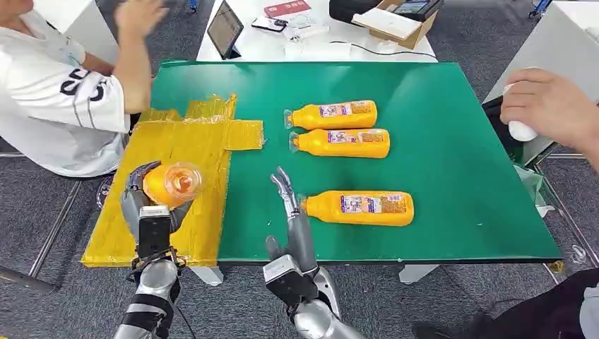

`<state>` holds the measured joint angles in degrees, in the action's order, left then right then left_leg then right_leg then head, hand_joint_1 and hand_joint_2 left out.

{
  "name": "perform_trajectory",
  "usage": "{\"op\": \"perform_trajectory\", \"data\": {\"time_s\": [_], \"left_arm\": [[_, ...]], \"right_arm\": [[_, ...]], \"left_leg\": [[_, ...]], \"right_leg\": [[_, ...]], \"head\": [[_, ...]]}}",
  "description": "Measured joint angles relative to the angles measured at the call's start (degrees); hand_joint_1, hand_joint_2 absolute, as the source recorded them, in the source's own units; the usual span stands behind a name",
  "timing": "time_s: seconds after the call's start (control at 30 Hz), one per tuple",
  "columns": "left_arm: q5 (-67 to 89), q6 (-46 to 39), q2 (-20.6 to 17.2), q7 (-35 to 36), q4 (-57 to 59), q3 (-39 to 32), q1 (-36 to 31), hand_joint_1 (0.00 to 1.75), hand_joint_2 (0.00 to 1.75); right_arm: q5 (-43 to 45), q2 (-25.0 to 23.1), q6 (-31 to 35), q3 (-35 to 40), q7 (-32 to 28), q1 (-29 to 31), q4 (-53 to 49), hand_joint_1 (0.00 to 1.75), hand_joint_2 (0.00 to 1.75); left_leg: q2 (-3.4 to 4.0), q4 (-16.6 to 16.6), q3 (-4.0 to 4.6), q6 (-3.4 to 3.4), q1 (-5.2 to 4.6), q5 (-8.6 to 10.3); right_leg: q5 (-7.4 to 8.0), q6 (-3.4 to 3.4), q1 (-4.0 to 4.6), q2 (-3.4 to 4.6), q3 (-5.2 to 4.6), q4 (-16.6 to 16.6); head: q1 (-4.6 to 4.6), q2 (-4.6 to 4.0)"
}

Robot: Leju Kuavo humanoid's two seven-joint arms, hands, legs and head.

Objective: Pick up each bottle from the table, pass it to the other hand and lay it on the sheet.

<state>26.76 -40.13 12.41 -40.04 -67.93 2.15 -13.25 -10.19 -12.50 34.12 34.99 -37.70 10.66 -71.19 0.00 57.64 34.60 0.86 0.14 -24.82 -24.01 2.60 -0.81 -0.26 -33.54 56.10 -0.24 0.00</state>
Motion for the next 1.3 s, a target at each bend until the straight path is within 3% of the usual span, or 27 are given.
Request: {"op": "perform_trajectory", "data": {"time_s": [0.2, 0.3, 0.4, 0.5, 0.6, 0.9, 1.2, 1.23, 1.3], "left_arm": [[25.90, 0.00, 0.74, 0.31, 4.01, -8.67, -5.07, 1.75, 1.75], [41.36, 0.00, 0.66, 3.65, 7.86, -14.27, -8.68, 1.75, 1.75], [54.78, 0.02, -1.47, 15.34, 14.41, -15.41, -12.58, 1.75, 1.75], [61.77, 1.29, -5.62, 31.78, 24.47, -11.49, -17.86, 1.75, 1.75], [62.86, 5.47, -9.18, 37.86, 32.03, -6.62, -22.27, 1.75, 1.75], [62.72, 13.80, -13.07, 43.50, 41.97, 0.48, -27.22, 1.75, 1.75], [58.37, 22.52, -13.57, 43.49, 45.24, 0.74, -29.72, 1.75, 1.75], [58.07, 23.79, -13.57, 42.77, 45.42, 0.72, -30.05, 1.57, 1.75], [56.91, 26.26, -13.53, 41.64, 45.79, 0.72, -30.52, 1.57, 1.75]], "right_arm": [[-2.10, -0.02, 3.90, 0.04, -1.80, -1.07, -3.06, 0.00, 0.00], [-2.58, -0.04, 4.88, 0.20, -1.86, -1.47, -4.80, 0.00, 0.00], [-2.51, -0.18, 5.10, 0.24, -1.97, -1.61, -6.41, 0.00, 0.00], [-2.08, -0.20, 5.12, 0.24, -1.86, -1.97, -8.20, 0.00, 0.00], [-2.05, -0.17, 4.92, 0.20, -1.43, -2.38, -9.66, 0.00, 0.00], [-2.69, -0.17, 4.53, 0.07, -0.90, -2.86, -11.23, 0.00, 0.00], [-4.20, -0.20, 4.26, -0.15, 0.58, -2.93, -11.56, 0.00, 0.00], [-4.33, -0.20, 4.16, -0.22, 0.58, -2.93, -11.56, 0.00, 0.00], [-4.39, -0.20, 3.83, -0.24, 0.67, -2.94, -11.56, 0.00, 0.00]], "left_leg": [[-0.01, 0.00, -0.02, 0.00, 0.00, 0.01], [0.01, 0.00, -0.03, -0.01, 0.01, 0.02], [-0.02, 0.00, -0.03, -0.06, 0.01, 0.06], [0.03, 0.00, -0.02, -0.07, 0.02, 0.08], [0.07, 0.00, -0.01, -0.07, 0.02, 0.08], [0.03, 0.00, 0.05, -0.07, 0.01, 0.07], [0.02, 0.00, 0.03, -0.08, 0.02, 0.08], [-0.01, 0.00, 0.02, -0.08, 0.02, 0.08], [0.00, 0.00, 0.01, -0.08, 0.02, 0.08]], "right_leg": [[0.01, -0.01, 0.00, 0.00, 0.01, 0.02], [0.01, -0.01, 0.01, 0.00, 0.01, 0.03], [0.01, -0.01, 0.01, 0.00, 0.00, 0.05], [0.01, -0.01, 0.01, 0.02, -0.03, 0.07], [0.01, -0.01, 0.01, 0.03, -0.04, 0.11], [0.01, 0.00, 0.00, 0.05, -0.06, 0.09], [0.01, 0.00, 0.01, 0.04, -0.05, 0.11], [0.01, 0.00, 0.01, 0.03, -0.04, 0.11], [0.01, 0.00, 0.00, 0.03, -0.02, 0.11]], "head": [[-0.02, 0.00], [-0.02, 0.00], [0.00, 0.00], [0.02, 0.00], [0.00, -0.02], [0.02, 0.00], [0.00, 0.00], [0.00, 0.00], [0.00, 0.00]]}}
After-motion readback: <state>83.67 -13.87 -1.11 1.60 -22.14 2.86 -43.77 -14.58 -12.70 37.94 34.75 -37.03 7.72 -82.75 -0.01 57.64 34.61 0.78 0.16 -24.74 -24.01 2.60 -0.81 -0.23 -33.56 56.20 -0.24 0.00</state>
